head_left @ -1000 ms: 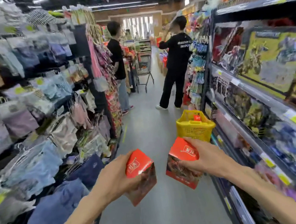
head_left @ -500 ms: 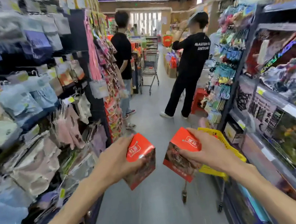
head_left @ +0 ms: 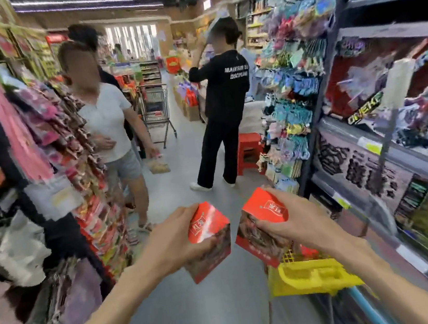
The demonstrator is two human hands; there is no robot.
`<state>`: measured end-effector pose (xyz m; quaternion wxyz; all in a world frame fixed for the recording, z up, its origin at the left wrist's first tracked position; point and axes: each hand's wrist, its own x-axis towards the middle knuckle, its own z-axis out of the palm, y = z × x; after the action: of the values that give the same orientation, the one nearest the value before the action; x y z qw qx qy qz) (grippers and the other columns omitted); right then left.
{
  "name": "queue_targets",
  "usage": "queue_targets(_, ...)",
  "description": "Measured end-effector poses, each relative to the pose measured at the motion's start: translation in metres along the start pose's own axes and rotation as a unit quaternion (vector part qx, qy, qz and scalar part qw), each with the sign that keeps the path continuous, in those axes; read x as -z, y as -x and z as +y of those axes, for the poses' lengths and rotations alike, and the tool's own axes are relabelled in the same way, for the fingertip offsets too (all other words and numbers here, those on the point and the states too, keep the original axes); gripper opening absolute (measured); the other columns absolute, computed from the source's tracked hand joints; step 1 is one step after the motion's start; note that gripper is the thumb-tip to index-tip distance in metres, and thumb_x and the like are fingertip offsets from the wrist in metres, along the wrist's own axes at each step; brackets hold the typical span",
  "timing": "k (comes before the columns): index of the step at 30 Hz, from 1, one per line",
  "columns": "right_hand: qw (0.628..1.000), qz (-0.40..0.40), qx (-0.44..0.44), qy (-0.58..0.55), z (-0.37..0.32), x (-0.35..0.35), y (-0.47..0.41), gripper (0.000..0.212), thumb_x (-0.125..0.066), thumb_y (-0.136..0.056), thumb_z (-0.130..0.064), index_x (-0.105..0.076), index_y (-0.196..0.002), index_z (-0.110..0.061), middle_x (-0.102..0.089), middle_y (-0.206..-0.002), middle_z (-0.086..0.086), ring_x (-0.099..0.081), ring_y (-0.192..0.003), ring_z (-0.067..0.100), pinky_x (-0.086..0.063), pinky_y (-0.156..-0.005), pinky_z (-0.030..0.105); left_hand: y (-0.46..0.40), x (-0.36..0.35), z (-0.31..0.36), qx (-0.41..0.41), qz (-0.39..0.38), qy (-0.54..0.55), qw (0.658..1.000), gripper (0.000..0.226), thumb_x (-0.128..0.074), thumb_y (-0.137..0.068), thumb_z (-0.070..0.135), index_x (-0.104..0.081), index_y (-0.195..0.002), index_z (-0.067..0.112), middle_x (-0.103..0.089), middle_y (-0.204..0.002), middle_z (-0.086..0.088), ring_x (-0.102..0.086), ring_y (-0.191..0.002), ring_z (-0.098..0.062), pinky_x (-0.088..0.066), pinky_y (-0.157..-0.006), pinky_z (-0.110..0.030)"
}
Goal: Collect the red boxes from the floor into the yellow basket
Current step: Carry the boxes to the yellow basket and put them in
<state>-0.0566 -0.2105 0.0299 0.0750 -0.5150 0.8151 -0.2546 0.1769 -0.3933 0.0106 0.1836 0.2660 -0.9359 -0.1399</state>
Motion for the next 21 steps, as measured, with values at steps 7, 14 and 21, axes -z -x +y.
queue_targets(7, 0.998, 0.039, -0.057, 0.004, 0.067, 0.005, -0.143, 0.085, -0.057, -0.069, -0.082, -0.032, -0.142, -0.045, -0.057, -0.125, -0.017, -0.059, -0.103, 0.008, -0.052, -0.086, 0.036, -0.196, -0.045, -0.035, -0.067, -0.065, 0.0, 0.996, 0.089, -0.058, -0.072, 0.074, -0.033, -0.148, 0.033, -0.053, -0.131, 0.01, -0.056, -0.115, -0.015, -0.05, -0.09, -0.035)
queue_targets(14, 0.982, 0.102, -0.159, 0.013, 0.14, 0.029, -0.225, 0.081, -0.056, -0.07, -0.084, -0.029, -0.138, -0.051, -0.054, -0.13, -0.017, -0.059, -0.11, 0.01, -0.051, -0.089, 0.037, -0.374, -0.102, -0.026, -0.189, -0.106, -0.004, 0.976, 0.092, -0.058, -0.073, 0.074, -0.033, -0.149, 0.03, -0.054, -0.122, 0.01, -0.056, -0.109, -0.013, -0.044, -0.079, -0.028)
queue_targets(21, 0.932, 0.174, -0.311, 0.063, 0.21, 0.034, -0.256, 0.079, -0.062, -0.074, -0.074, -0.037, -0.14, -0.039, -0.054, -0.137, -0.007, -0.052, -0.124, 0.016, -0.046, -0.097, 0.037, -0.523, -0.202, 0.018, -0.337, -0.185, 0.041, 0.922, 0.103, -0.048, -0.065, 0.088, -0.035, -0.148, 0.028, -0.058, -0.128, 0.003, -0.058, -0.114, -0.021, -0.05, -0.088, -0.037)
